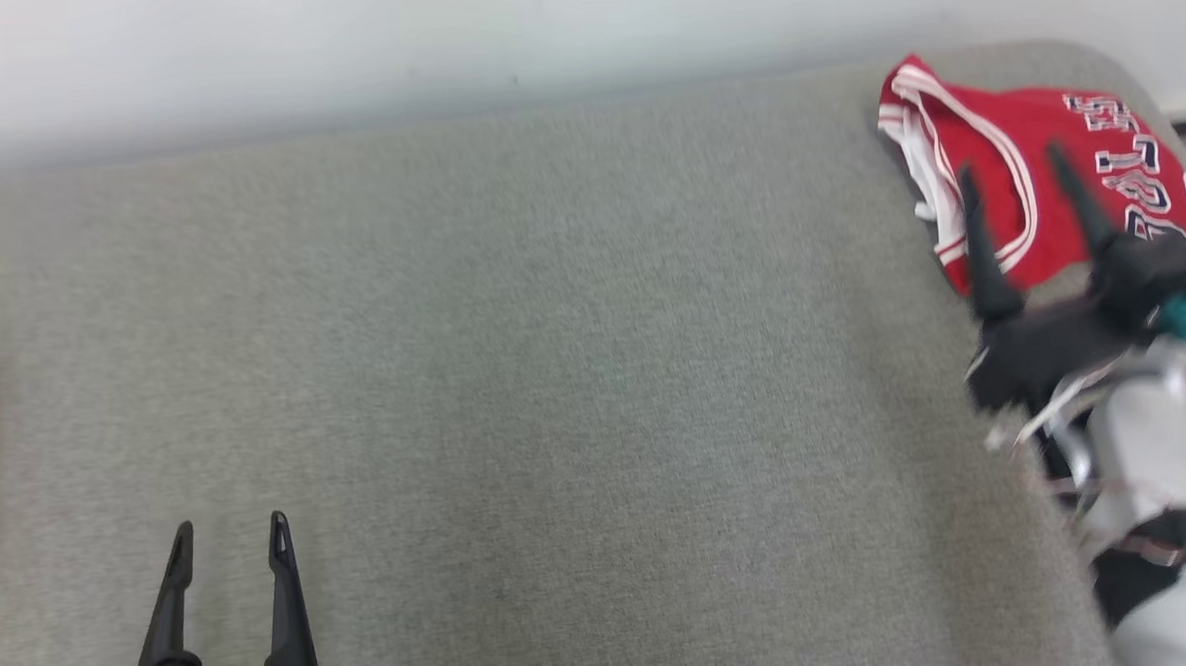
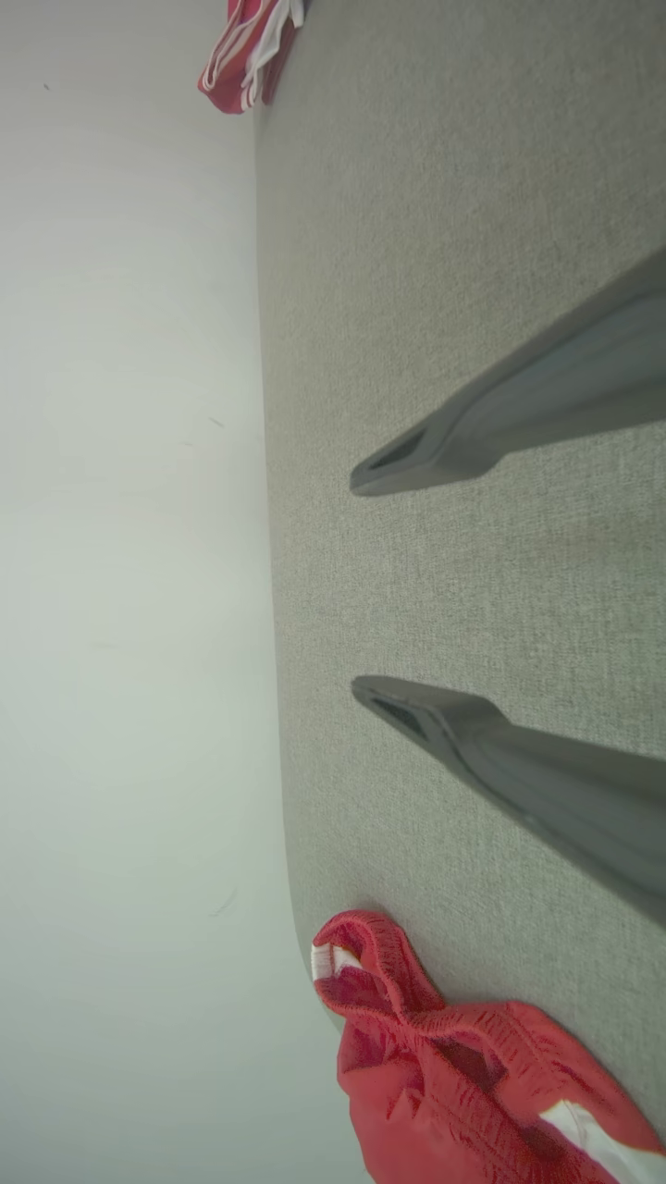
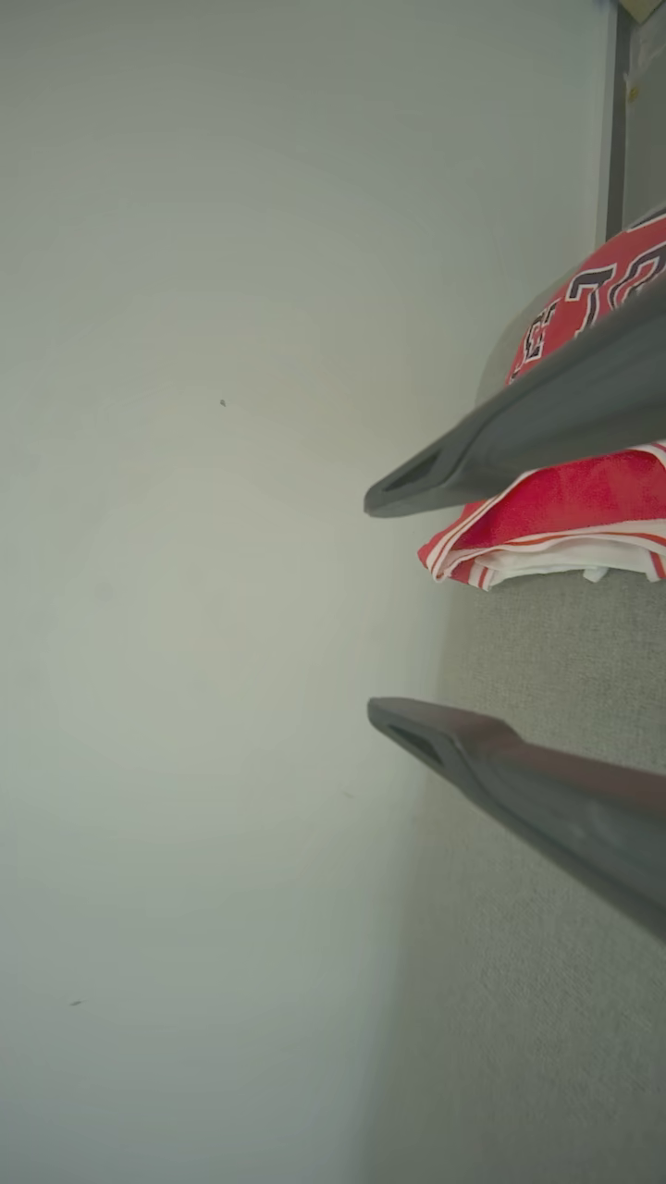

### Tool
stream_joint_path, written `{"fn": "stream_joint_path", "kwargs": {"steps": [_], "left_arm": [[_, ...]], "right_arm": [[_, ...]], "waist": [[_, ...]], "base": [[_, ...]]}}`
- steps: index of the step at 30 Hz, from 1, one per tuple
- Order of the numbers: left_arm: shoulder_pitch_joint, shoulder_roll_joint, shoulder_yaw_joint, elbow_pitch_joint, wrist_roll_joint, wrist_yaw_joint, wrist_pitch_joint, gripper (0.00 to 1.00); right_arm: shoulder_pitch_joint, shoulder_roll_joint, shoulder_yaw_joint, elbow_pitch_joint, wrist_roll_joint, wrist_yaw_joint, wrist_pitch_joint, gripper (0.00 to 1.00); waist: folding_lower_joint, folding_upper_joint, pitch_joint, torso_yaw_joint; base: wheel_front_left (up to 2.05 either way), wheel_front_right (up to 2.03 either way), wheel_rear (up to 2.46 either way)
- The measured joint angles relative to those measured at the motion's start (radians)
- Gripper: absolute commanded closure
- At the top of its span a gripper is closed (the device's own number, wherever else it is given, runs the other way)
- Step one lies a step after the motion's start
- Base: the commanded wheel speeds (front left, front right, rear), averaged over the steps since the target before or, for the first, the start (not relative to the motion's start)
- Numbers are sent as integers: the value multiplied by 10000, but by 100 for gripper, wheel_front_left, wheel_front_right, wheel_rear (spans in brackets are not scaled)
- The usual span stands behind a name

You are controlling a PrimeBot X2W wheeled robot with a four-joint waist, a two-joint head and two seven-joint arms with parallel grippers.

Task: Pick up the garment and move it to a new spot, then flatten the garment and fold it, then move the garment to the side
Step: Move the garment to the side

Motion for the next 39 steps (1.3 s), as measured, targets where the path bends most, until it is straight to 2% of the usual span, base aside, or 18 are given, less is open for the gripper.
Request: {"fn": "stream_joint_path", "kwargs": {"steps": [4, 19, 25, 31, 39], "left_arm": [[27, -40, -17, 194, -4, 13, 0, 0], [431, -109, -73, 686, -111, 104, 0, 0], [593, -125, -267, 784, -305, 205, 0, 0], [641, -127, -334, 779, -374, 334, 0, 0], [762, -127, -387, 890, -215, 293, 0, 0]], "right_arm": [[1264, 631, -115, -825, -230, 0, -2, 0], [4827, 2173, -303, -3359, -1016, 0, 0, 0], [5762, 2420, -330, -4148, -874, 0, -2, 0], [6400, 2500, -688, -4176, -596, 0, -2, 0], [6552, 2508, -642, -4038, -447, 0, -2, 0]], "waist": [[0, 0, -473, 174], [1, 0, -1463, 540], [1, 0, -1654, 622], [2, 0, -1765, 688], [3, 1, -1836, 745]], "base": [[0, 0, 0], [0, 0, 0], [0, 0, 0], [0, 0, 0], [0, 0, 0]]}}
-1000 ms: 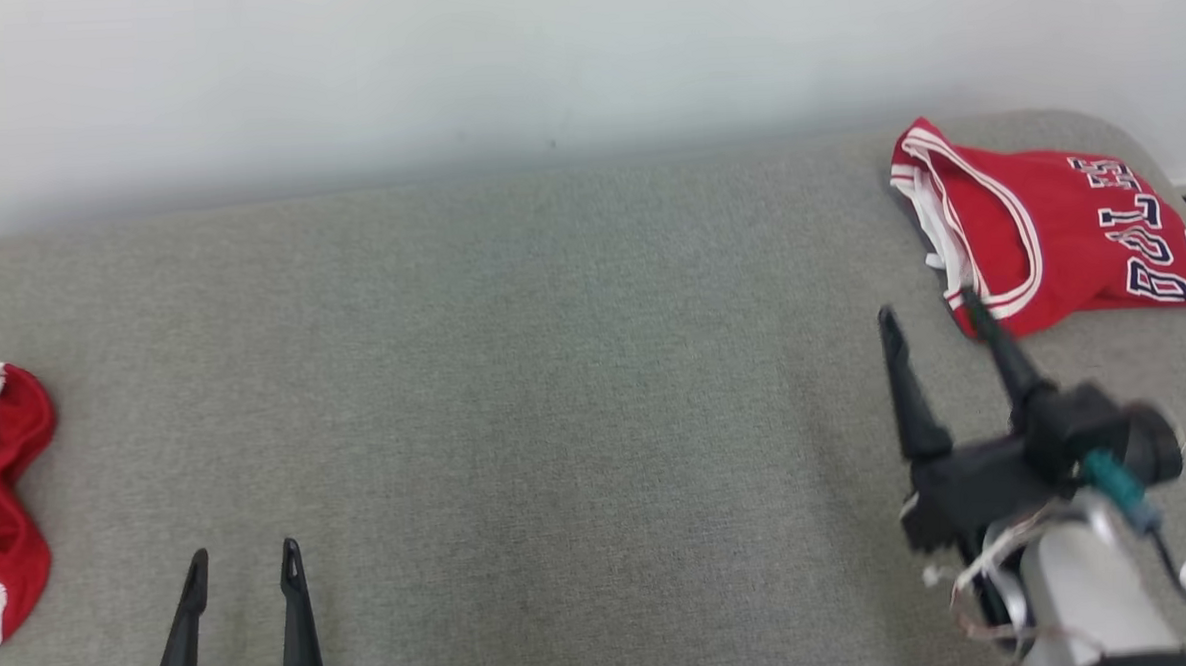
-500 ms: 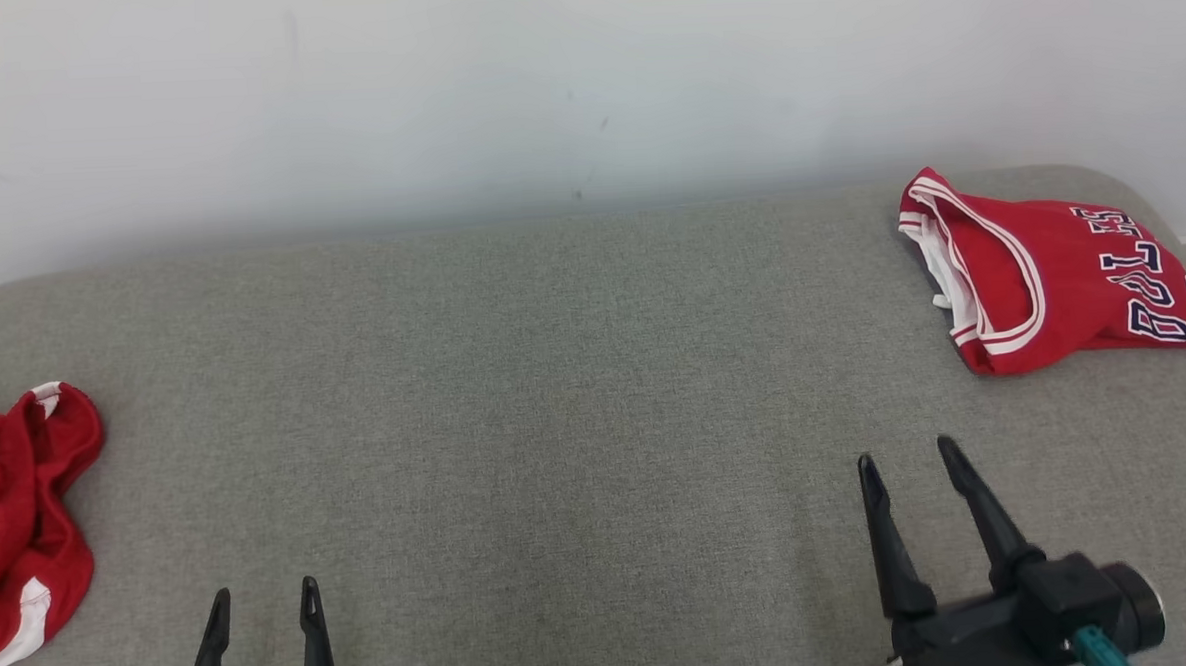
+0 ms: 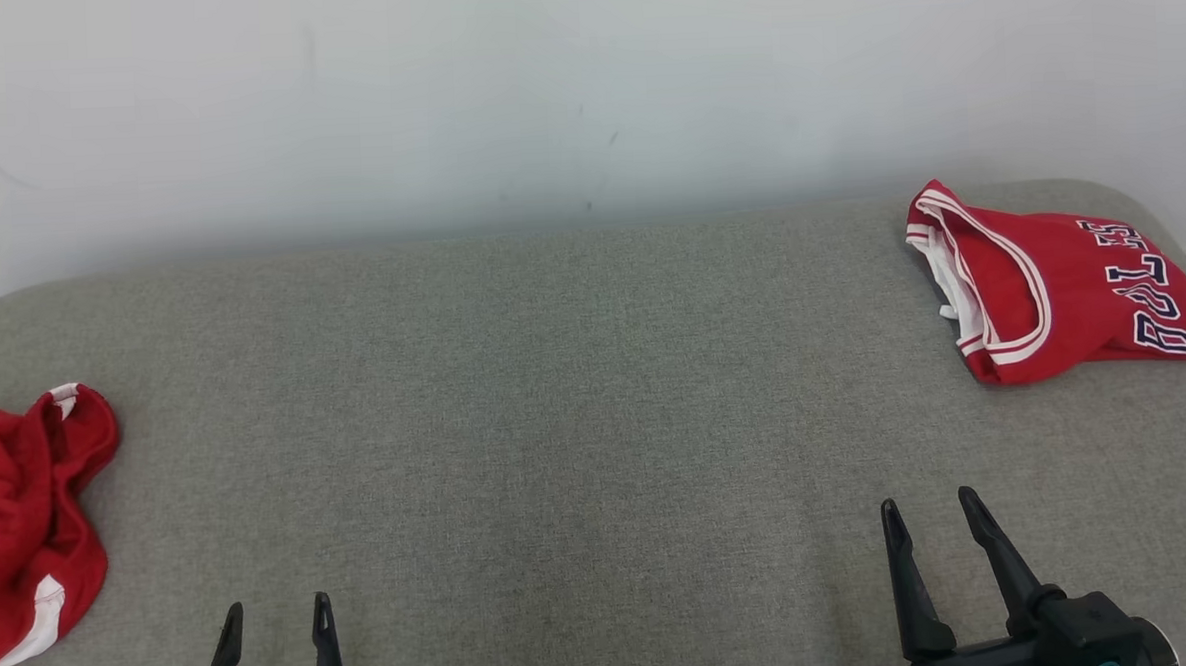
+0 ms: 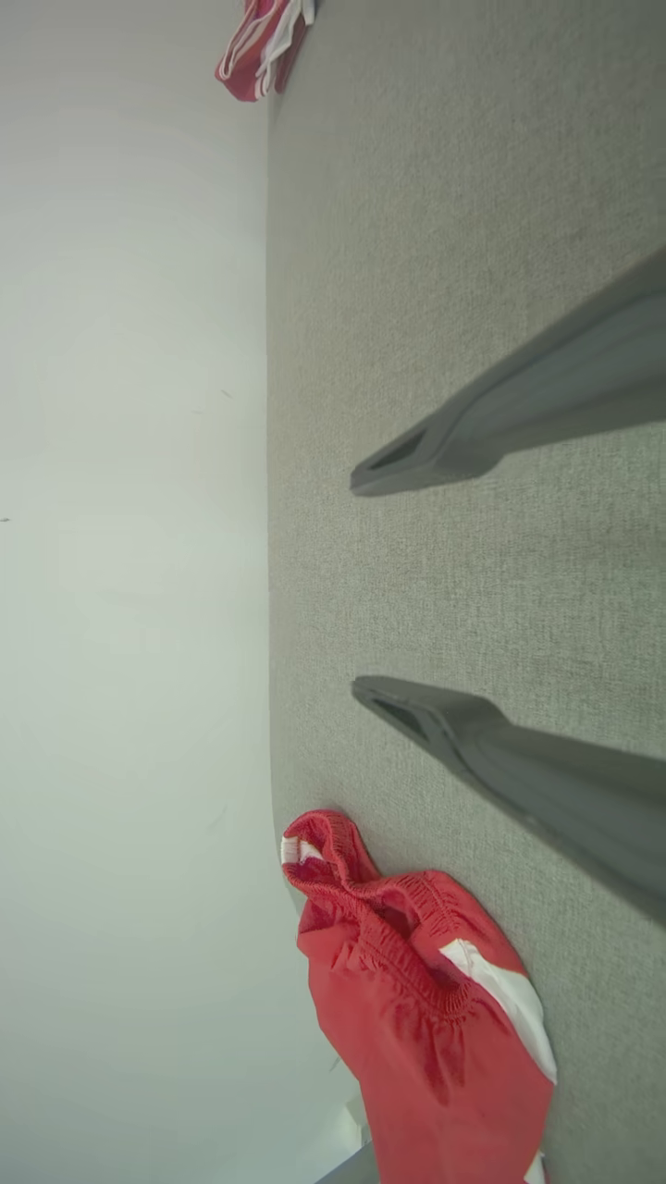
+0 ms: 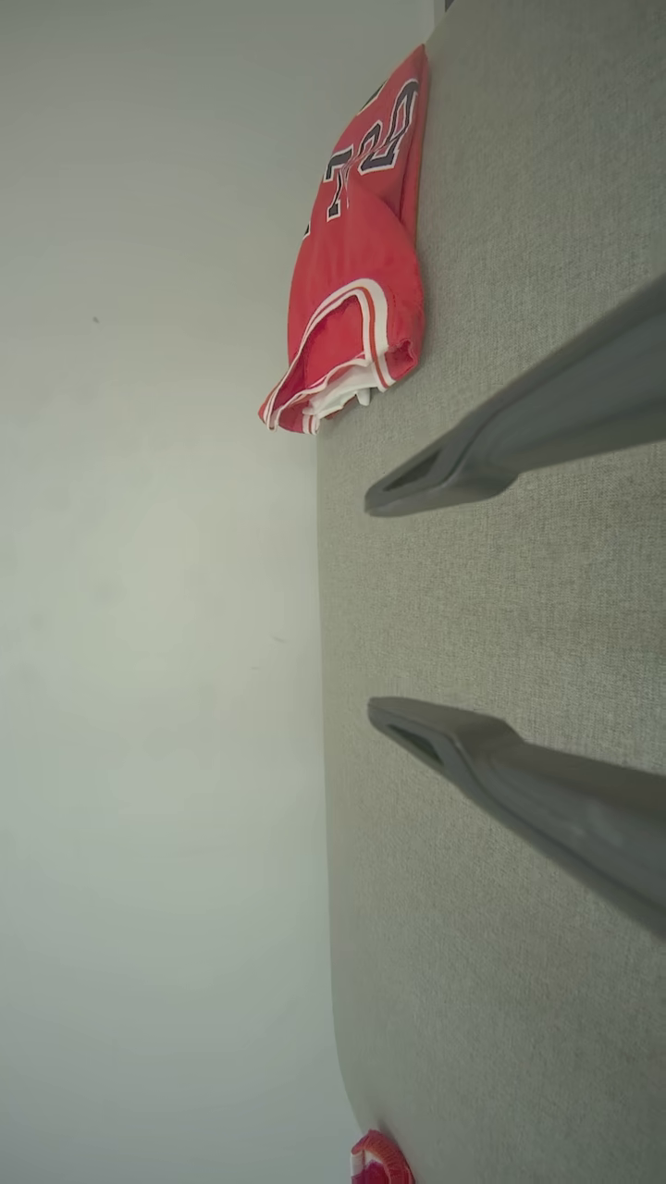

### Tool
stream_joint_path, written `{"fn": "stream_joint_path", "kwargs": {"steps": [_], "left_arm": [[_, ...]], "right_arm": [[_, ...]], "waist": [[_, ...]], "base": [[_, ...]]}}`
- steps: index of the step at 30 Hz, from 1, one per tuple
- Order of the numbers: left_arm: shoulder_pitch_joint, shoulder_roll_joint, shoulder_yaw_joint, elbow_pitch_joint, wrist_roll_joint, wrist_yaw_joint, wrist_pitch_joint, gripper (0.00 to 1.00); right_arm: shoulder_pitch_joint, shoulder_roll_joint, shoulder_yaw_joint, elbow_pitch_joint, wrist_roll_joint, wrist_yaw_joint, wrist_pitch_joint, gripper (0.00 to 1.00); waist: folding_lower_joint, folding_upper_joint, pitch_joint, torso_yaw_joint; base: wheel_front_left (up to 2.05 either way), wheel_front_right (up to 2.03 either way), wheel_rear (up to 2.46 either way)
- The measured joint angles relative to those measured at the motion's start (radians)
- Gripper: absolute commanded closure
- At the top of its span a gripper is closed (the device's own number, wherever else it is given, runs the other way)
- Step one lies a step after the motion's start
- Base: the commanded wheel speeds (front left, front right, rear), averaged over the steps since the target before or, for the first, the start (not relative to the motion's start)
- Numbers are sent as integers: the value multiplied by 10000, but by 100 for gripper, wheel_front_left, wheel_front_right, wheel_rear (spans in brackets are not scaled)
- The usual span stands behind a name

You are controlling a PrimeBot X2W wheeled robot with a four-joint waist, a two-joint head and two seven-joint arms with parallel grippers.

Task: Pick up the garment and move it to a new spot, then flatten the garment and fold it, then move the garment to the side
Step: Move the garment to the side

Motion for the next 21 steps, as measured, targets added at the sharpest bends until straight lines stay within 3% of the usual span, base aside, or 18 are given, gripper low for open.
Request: {"fn": "stream_joint_path", "kwargs": {"steps": [21], "left_arm": [[73, -4, -54, 63, 46, 54, 0, 0]], "right_arm": [[-27, 2, -82, 514, -12, 0, 0, 0]], "waist": [[0, 0, -81, 46]], "base": [[0, 0, 0]]}}
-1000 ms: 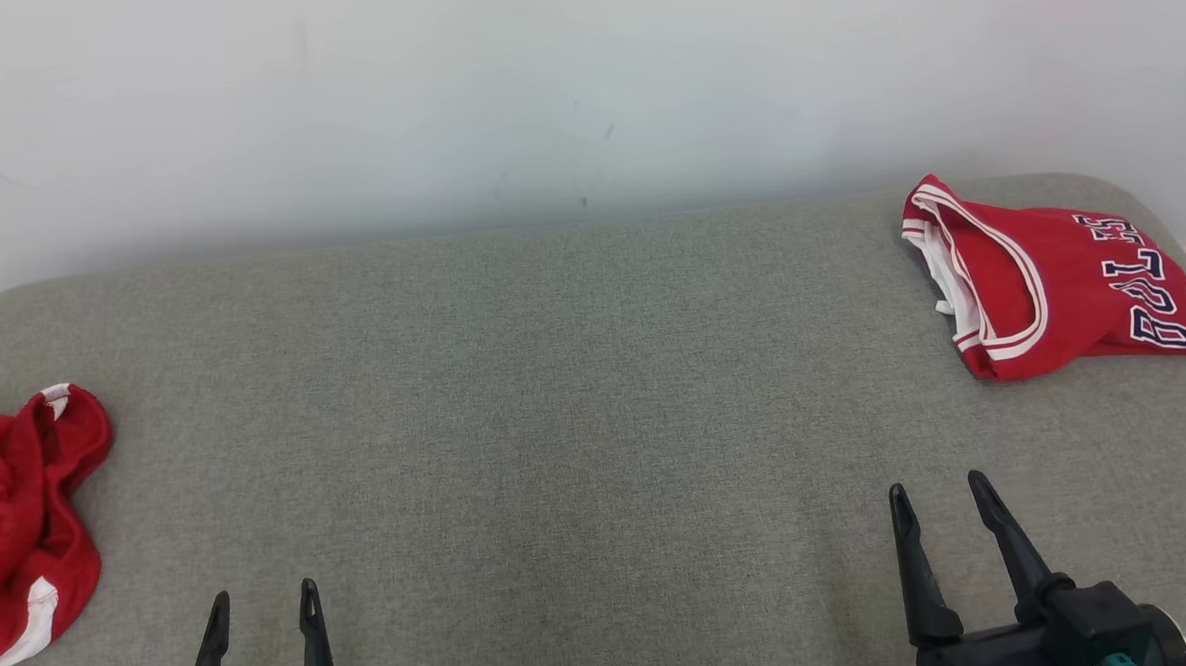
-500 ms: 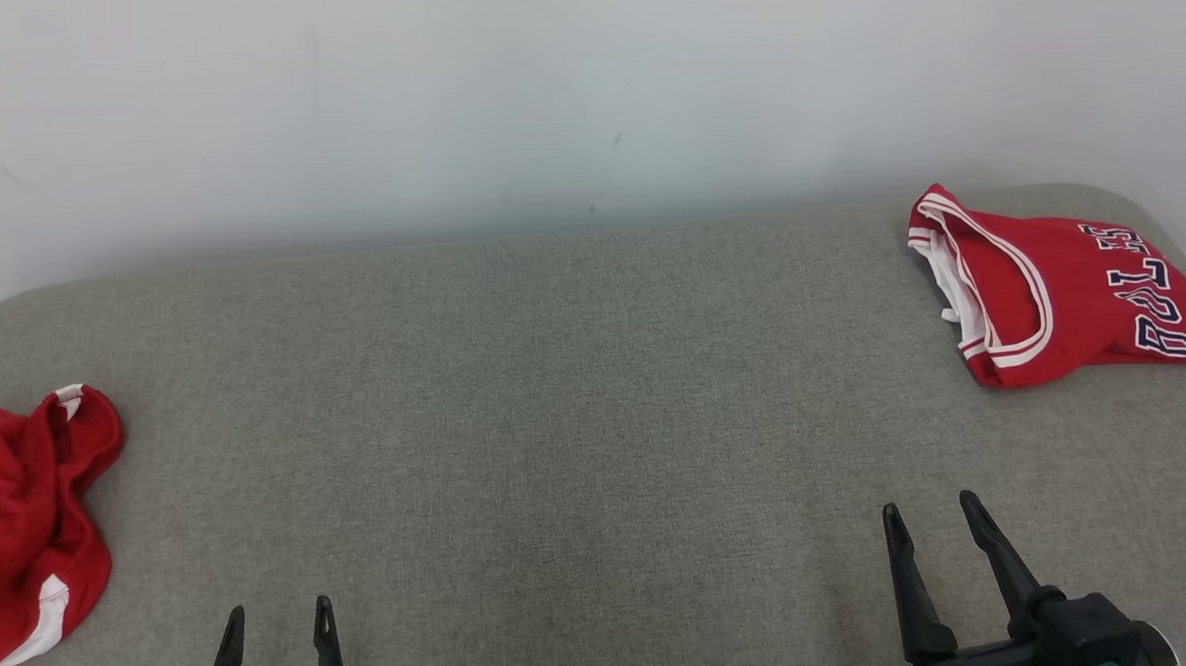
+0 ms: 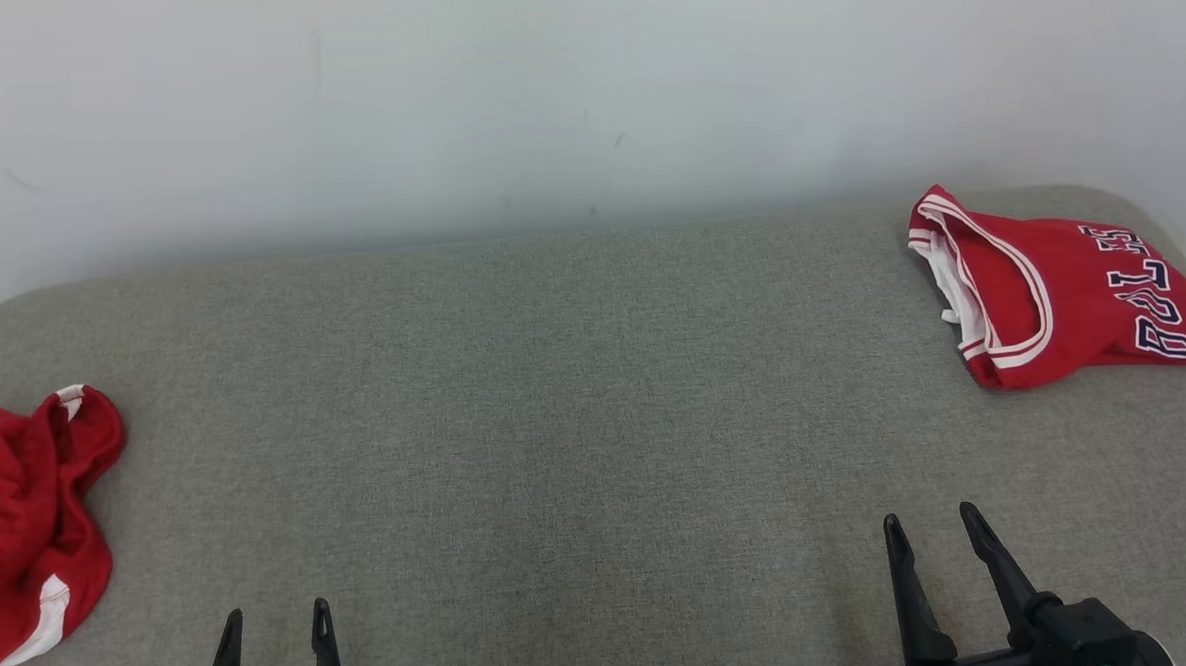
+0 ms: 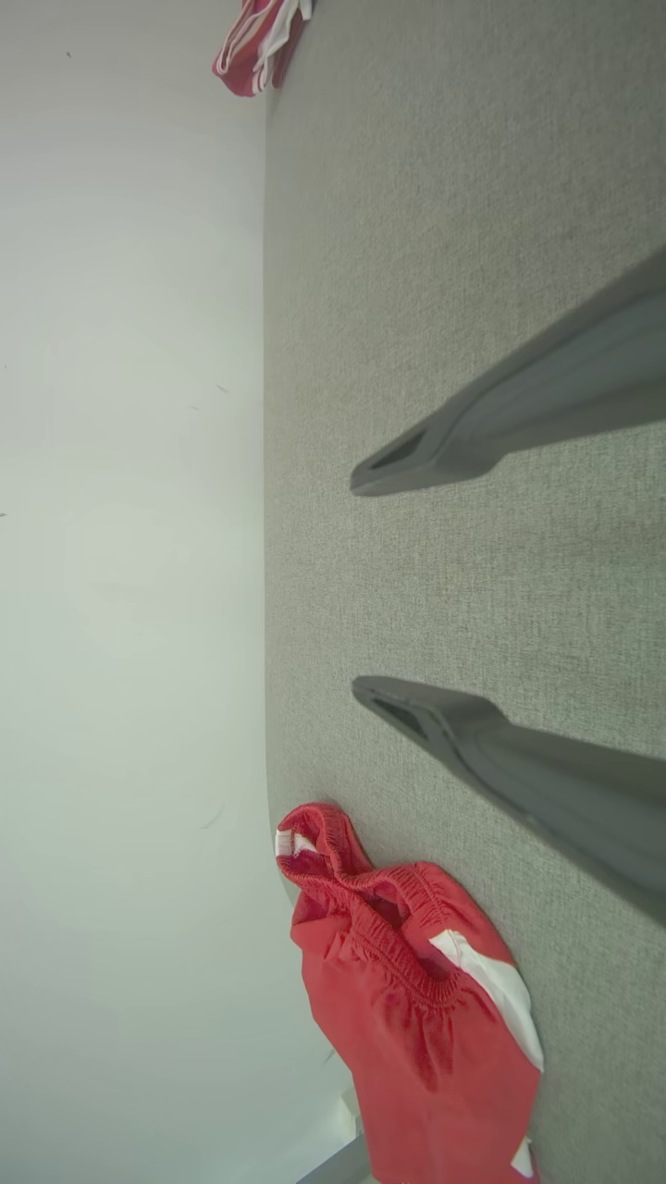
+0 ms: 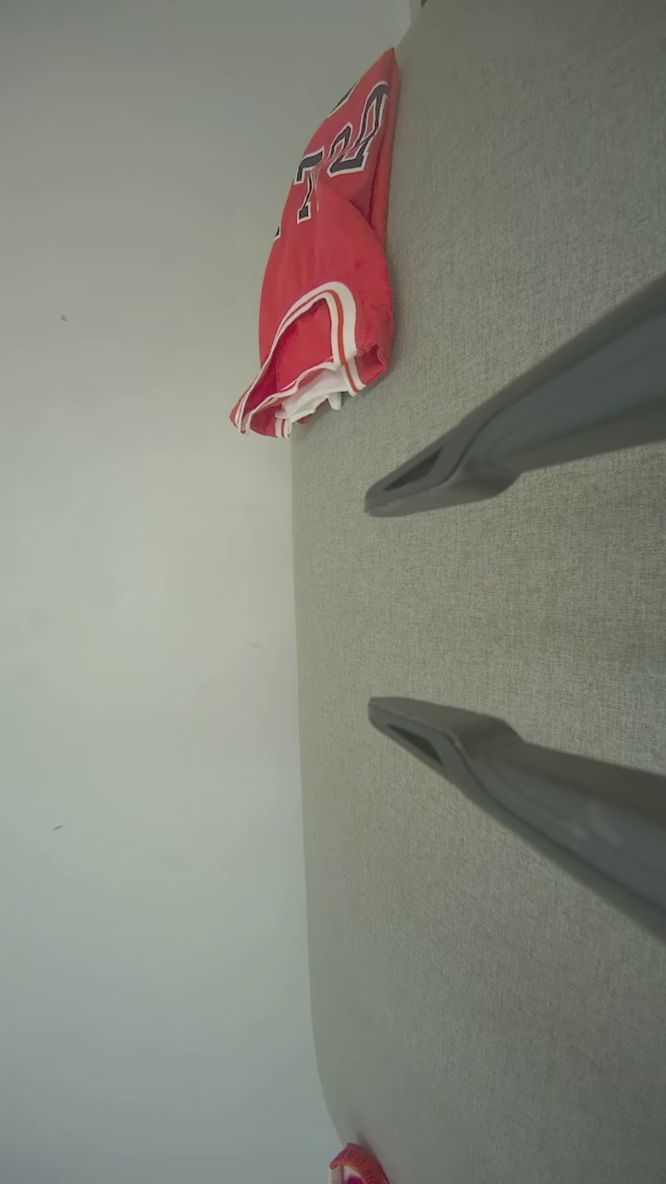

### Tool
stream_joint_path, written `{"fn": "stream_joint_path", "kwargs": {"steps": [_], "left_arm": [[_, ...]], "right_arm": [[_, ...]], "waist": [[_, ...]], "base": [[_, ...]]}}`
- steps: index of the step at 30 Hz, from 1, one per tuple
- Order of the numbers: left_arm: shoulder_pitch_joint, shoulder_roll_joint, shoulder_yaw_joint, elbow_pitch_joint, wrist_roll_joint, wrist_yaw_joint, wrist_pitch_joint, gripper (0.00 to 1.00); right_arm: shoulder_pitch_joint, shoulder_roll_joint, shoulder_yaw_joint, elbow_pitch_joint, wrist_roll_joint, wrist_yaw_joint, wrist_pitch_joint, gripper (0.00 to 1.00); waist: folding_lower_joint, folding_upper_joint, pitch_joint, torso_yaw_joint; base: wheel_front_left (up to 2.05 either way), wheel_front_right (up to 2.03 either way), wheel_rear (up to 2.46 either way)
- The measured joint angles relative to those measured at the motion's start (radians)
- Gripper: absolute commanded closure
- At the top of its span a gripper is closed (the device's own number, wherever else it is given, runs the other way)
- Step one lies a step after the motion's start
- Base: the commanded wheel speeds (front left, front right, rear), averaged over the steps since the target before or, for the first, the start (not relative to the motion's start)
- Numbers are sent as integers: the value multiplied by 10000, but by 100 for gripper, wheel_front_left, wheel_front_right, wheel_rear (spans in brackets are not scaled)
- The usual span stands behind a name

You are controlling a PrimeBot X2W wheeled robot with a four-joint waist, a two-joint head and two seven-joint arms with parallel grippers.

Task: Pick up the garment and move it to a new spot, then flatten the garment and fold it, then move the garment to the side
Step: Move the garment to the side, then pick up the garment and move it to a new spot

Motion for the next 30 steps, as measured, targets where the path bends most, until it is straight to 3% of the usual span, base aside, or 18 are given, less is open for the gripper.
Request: {"fn": "stream_joint_path", "kwargs": {"steps": [30], "left_arm": [[-5, 0, -6, 186, -100, -17, 0, 0]], "right_arm": [[32, -2, -61, 148, 13, 0, 0, 0]], "waist": [[0, 0, -69, 318]], "base": [[0, 0, 0]]}}
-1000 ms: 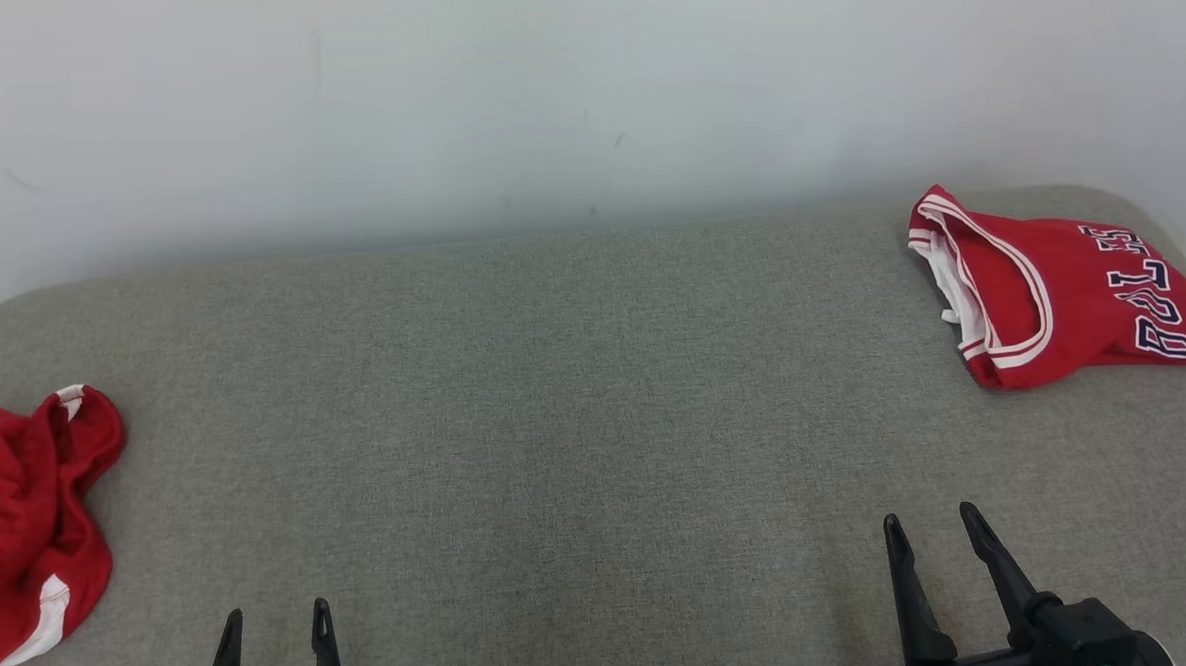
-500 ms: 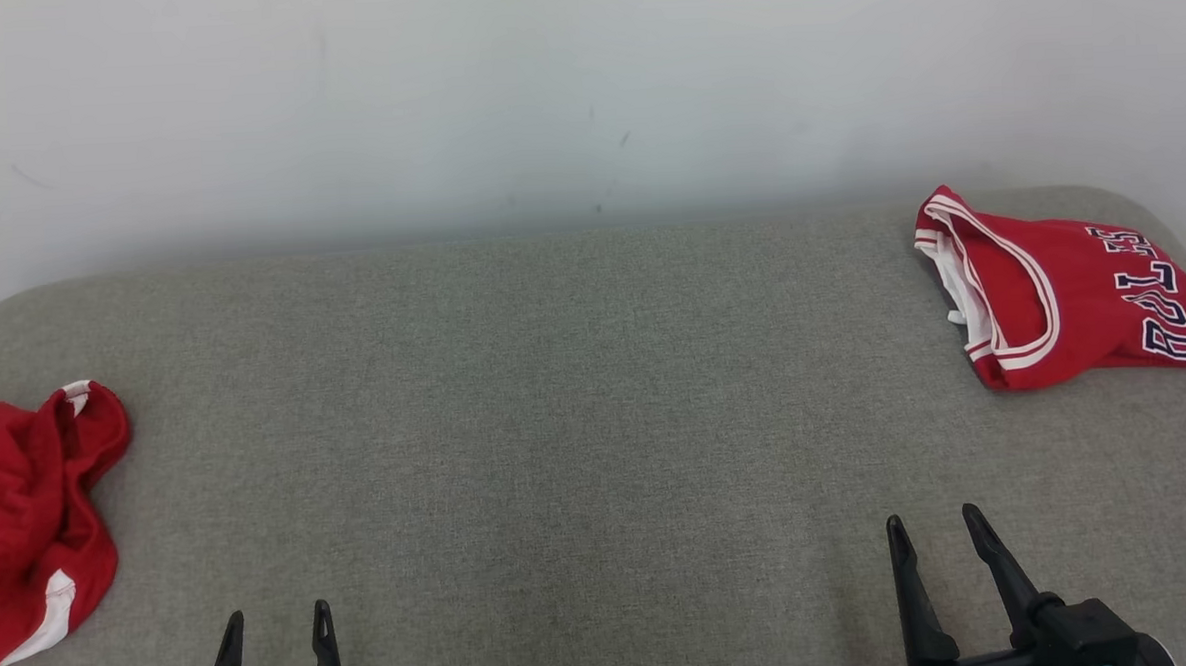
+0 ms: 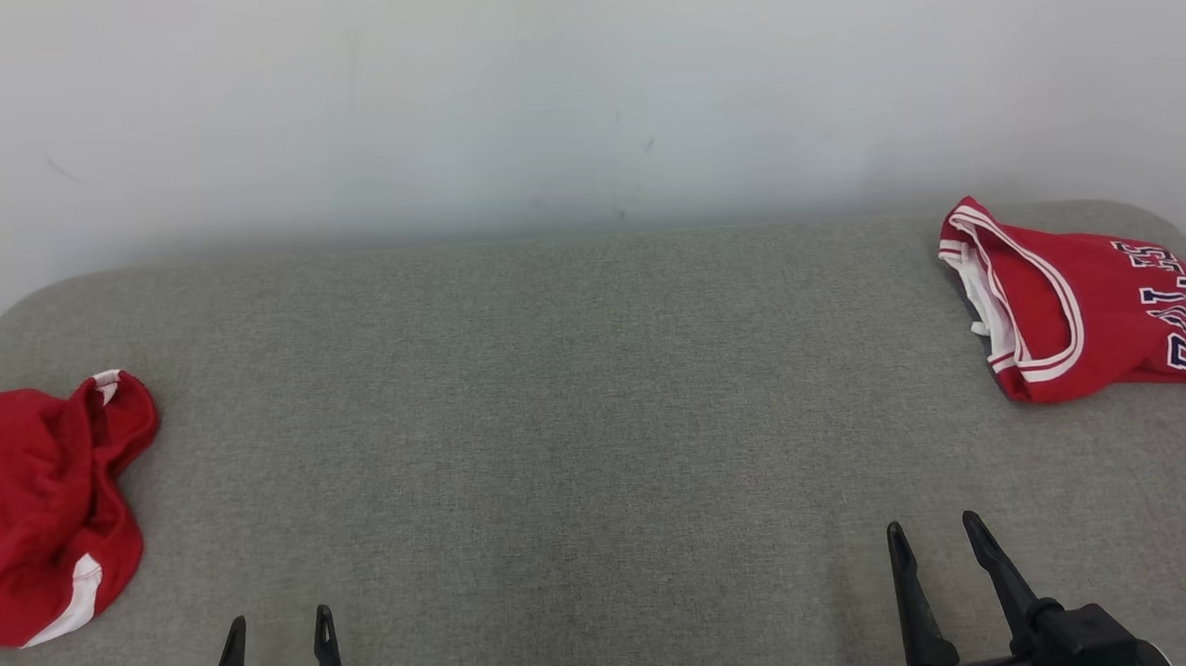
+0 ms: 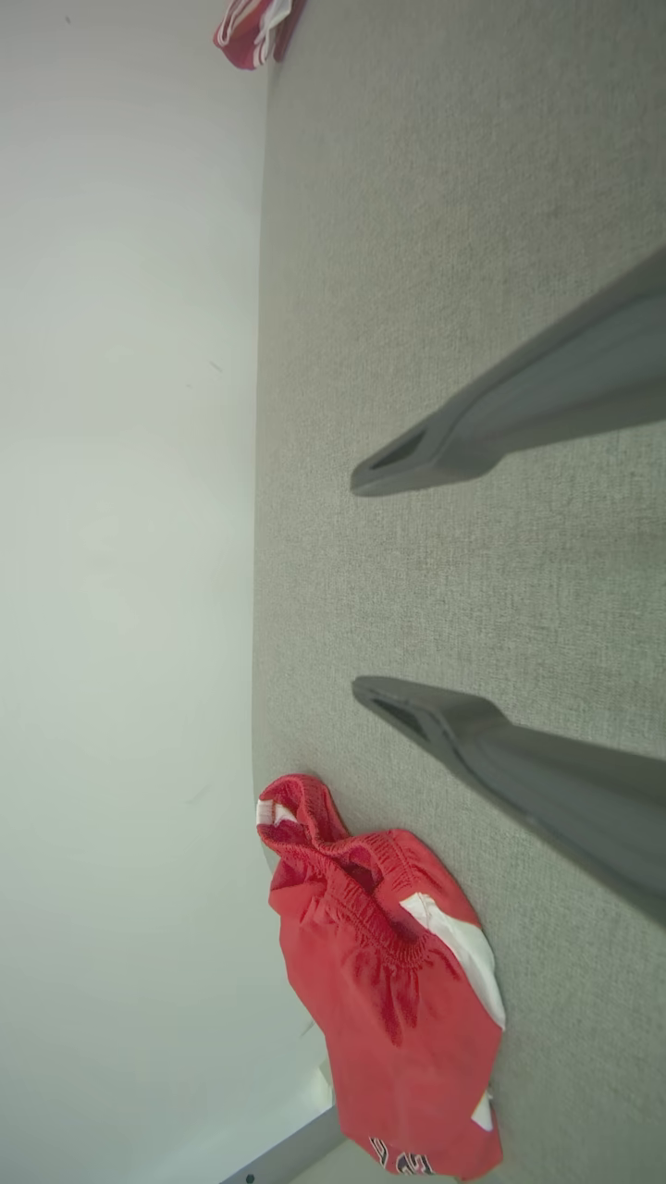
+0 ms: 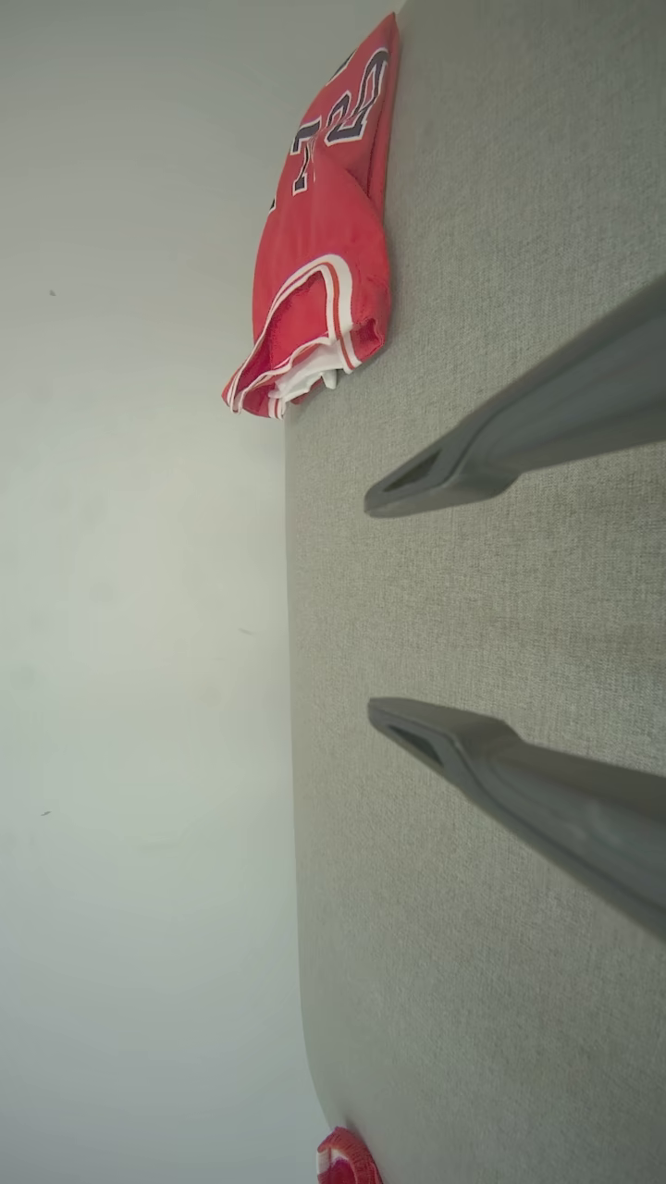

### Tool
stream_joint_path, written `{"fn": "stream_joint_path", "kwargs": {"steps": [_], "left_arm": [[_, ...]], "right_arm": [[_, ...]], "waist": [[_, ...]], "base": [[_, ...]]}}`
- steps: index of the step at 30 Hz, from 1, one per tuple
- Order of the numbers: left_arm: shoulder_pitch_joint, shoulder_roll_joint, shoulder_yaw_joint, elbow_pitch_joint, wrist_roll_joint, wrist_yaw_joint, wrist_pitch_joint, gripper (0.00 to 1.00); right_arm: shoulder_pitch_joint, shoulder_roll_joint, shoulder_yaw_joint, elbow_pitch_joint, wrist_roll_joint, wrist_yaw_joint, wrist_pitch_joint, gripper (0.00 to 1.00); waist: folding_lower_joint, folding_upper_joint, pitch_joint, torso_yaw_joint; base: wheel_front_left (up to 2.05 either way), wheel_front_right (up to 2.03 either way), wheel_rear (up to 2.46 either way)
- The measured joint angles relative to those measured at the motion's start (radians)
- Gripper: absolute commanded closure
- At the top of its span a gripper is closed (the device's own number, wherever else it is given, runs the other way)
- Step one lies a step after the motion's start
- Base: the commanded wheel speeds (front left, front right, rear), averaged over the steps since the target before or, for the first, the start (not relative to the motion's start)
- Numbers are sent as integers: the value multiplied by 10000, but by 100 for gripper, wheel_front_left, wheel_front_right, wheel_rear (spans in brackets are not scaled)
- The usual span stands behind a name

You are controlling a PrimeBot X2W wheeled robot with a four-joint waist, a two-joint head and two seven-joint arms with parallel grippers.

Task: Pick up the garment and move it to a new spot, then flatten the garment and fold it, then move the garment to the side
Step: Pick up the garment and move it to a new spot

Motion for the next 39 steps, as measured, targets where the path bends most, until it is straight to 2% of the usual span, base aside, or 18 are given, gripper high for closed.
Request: {"fn": "stream_joint_path", "kwargs": {"steps": [10, 16, 24, 39], "left_arm": [[2, -2, 86, 100, -12, -58, 0, 0], [12, 0, 138, 211, -21, -81, 0, 0], [211, -2, 31, 173, -77, 186, 0, 0], [192, 0, 539, 433, -56, 84, 0, 0]], "right_arm": [[191, 2, 96, 102, 188, 0, 0, 0], [342, 2, 169, 136, 276, 0, 2, 0], [335, 2, 247, 159, 276, 0, 0, 0], [348, 4, 403, 148, 268, 0, 0, 0]], "waist": [[0, 0, -74, 796], [0, 0, -117, 1549], [0, 0, -108, 2666], [0, 0, -115, 4356]], "base": [[0, 0, 0], [0, 0, 0], [0, 0, 0], [0, 0, 0]]}}
